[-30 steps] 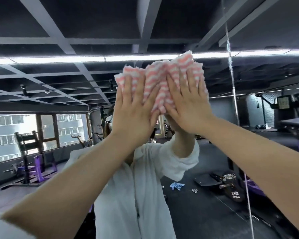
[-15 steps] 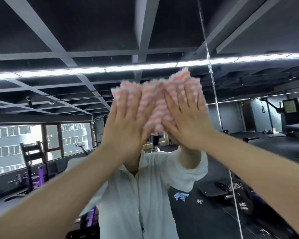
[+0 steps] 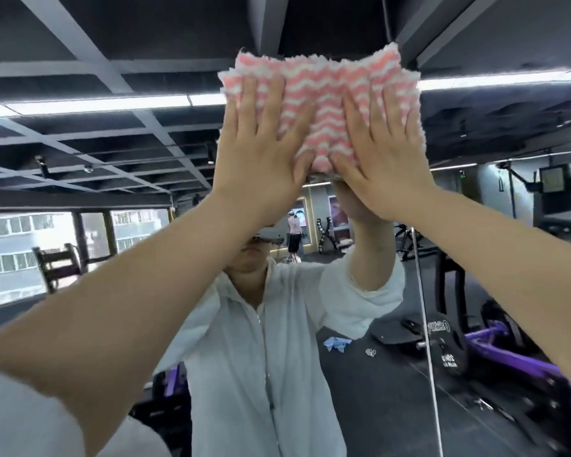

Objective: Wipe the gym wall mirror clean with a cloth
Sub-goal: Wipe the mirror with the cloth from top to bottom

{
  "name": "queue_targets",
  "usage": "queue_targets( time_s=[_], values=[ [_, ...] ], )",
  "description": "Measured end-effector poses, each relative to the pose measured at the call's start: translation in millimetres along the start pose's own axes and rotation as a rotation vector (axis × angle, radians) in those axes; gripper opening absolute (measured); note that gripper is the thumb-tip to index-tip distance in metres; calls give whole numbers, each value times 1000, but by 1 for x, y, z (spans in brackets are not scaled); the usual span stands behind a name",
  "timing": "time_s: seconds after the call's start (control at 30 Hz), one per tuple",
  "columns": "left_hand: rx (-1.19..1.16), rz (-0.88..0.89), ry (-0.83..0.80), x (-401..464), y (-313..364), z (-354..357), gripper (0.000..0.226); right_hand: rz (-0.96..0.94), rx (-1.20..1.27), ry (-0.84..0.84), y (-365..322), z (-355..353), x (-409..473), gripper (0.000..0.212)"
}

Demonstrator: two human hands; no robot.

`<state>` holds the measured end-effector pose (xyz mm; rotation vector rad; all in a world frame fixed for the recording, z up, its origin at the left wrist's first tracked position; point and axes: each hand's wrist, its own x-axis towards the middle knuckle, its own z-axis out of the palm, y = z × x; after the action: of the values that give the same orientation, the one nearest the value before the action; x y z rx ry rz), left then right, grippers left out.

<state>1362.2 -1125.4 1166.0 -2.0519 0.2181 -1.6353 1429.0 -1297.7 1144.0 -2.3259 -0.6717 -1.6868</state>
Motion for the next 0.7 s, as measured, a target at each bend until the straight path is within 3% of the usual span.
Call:
queue_targets(
  time_s=[0.13, 0.27, 0.7],
  values=[
    [-12, 110, 49, -53, 34, 18, 57, -25, 6, 22, 2, 25, -58, 75],
    [-79, 111, 7, -111, 67, 26, 57, -65, 45, 62, -1, 47, -116, 70],
    [-146, 99, -215, -246, 136, 32, 71, -44, 41, -152, -22, 87, -271, 67]
  ],
)
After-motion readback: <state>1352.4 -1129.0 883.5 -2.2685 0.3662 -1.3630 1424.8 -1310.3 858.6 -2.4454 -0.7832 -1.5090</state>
